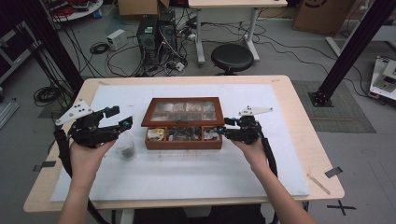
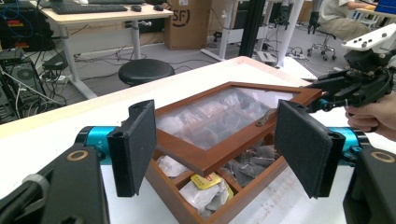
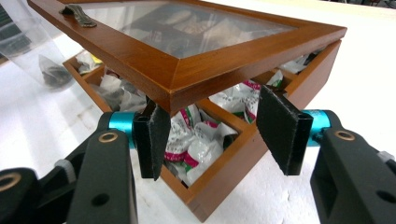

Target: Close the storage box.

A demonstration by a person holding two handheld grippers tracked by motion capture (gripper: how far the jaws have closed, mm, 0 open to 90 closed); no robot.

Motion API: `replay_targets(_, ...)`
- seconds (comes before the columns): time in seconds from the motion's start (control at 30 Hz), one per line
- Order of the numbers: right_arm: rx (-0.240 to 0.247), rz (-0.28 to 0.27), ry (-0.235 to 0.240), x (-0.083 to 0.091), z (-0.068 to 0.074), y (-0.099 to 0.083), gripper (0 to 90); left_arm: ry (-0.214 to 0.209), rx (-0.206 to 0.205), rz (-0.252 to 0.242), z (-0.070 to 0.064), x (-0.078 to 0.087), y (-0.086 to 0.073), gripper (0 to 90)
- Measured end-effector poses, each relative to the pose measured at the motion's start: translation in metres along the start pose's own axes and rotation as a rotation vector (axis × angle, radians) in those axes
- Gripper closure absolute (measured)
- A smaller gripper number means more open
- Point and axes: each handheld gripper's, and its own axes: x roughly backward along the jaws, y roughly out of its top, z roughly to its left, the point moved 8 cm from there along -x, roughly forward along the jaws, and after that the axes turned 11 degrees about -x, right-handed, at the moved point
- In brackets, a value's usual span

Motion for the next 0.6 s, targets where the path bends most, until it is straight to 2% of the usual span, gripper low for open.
replay_targets(0.33,-0.014,0.027,-0.012,-0.003,-0.002,-0.017,46.0,-0.001,0.000,0.006,0.001,-0.001,-0.002,30.3)
replay_targets(0.6,-0.007,0.047,-0.026,-0.005,-0.003,-0.026,46.2,-0.003,-0.001,0.005,0.000,0.000,-0.001,30.3)
